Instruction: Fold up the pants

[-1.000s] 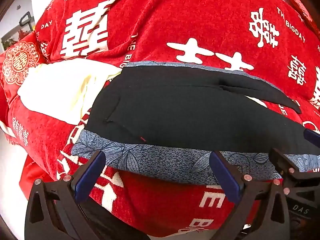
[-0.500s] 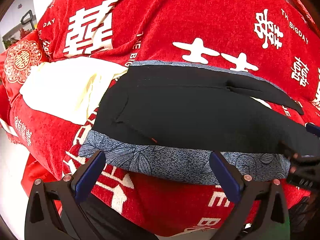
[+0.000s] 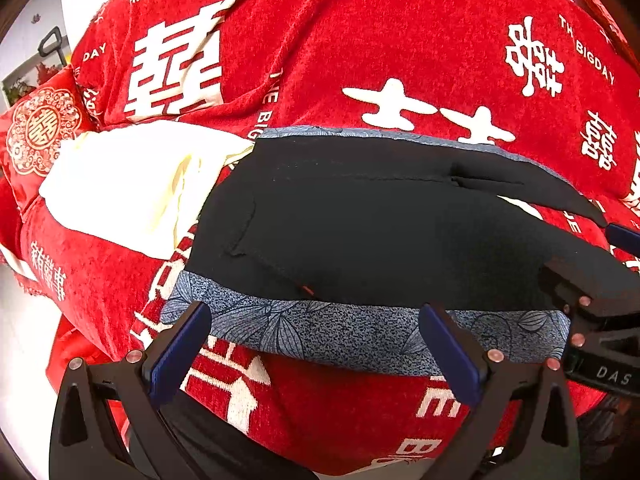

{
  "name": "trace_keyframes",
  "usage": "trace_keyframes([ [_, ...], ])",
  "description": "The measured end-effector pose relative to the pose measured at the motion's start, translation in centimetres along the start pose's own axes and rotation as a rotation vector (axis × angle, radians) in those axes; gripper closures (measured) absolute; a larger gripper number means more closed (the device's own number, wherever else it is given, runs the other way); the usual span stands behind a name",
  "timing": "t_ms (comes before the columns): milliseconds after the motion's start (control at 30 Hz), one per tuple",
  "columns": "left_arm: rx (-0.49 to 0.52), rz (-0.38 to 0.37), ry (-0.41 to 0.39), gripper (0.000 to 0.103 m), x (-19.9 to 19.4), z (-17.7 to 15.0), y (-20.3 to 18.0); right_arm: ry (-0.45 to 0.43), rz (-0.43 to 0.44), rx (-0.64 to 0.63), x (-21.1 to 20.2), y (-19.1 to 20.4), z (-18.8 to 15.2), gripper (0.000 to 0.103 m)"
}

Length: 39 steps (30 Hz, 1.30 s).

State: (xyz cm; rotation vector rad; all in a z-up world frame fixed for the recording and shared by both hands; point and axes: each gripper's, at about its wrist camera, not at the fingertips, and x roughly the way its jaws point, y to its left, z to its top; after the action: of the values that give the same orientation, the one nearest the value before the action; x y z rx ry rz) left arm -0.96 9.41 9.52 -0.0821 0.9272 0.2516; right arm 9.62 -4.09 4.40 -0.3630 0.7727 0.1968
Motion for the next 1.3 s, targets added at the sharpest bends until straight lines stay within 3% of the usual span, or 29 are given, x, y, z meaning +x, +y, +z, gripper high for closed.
trace_keyframes([
  [600,0.018,0.004,0.019,0.000,1.4,1.0,-0.1,0.030,0.006,0.007,1.4,0.8,0.6,0.000],
  [933,0.034,-0.009,0.055,0.000,4.1,3.3,-0.2,0.050,0.010,-0.008,3.4,0.3,1.6,0.000],
  [1067,0.041,-0.004,0.069,0.000,6.0,5.4,0.0,0.036,0.049,-0.040,4.9,-0.7,3.2,0.000],
  [1300,0.027,-0.035,0.112,0.000,10.6,10.4,0.4,0.040,0.206,-0.093,9.7,-3.3,8.0,0.000],
])
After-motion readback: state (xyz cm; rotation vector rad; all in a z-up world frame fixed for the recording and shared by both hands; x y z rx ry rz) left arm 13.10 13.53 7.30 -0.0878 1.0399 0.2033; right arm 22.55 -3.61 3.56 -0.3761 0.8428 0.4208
